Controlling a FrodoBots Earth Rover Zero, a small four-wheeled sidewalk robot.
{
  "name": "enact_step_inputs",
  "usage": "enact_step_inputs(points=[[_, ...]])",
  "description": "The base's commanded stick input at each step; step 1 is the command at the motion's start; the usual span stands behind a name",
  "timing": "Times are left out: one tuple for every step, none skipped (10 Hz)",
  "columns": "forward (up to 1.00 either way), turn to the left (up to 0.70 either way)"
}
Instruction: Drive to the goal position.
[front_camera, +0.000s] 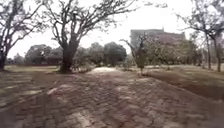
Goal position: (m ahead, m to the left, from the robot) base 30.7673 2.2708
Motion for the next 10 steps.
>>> enact_step_inputs(points=[[0.85, 0.00], [0.85, 0.00], [0.85, 0.00], [0.85, 0.00], [0.85, 0.00], [0.85, 0.00], [0.85, 0.00], [0.85, 0.00], [0.85, 0.00], [0.85, 0.00]])
